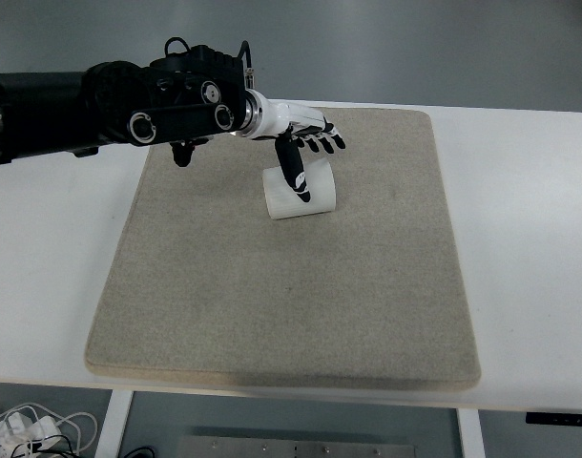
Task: Upright white cup
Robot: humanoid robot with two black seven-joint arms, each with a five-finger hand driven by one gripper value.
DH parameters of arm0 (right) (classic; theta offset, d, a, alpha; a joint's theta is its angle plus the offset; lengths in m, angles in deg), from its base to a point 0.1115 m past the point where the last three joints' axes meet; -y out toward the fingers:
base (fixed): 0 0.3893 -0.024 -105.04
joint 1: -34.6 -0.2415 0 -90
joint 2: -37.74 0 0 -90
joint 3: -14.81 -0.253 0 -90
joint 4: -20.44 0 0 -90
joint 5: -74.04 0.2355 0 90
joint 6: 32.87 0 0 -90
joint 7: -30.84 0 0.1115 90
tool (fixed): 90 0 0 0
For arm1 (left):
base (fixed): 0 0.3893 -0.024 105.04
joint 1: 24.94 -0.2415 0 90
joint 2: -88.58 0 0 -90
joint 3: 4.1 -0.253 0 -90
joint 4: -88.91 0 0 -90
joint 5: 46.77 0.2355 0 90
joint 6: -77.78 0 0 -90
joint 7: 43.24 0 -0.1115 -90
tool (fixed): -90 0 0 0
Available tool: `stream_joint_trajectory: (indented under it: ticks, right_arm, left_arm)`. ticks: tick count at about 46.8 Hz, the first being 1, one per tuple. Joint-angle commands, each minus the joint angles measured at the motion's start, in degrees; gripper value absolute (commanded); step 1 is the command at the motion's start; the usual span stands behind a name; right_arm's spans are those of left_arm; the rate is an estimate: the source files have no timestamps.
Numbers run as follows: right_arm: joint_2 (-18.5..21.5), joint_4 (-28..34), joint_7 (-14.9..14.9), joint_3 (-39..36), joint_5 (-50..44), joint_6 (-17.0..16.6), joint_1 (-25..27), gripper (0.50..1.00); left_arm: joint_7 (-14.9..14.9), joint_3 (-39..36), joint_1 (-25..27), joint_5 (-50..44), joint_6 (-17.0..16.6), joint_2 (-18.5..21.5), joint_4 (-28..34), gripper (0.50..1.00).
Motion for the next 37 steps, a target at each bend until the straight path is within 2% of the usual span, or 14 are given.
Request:
stream_joint_trajectory:
  ticks: [1,6,31,37]
  right_arm:
    - [0.00,0.00,0.00,0.00,0.00,0.00,0.00,0.952]
    - [0.00,0.00,0.00,0.00,0.00,0.00,0.00,0.952]
    - [0.00,0.00,0.00,0.00,0.00,0.00,0.00,0.952]
    - [0.00,0.00,0.00,0.00,0.00,0.00,0.00,0.952]
  left_arm:
    - [1.39,-0.35,0.36,0.00,-0.08,-0.98,-0.78,0.941]
    - [2.98,-0.44,0.54,-0.09,-0.17,-1.68,-1.84,0.941]
    - [5.53,-2.29,0.45,-0.88,-0.52,-1.77,-0.78,0.947]
    - [6.05,-2.20,0.01,-1.06,-1.48,-1.86,-0.78,0.947]
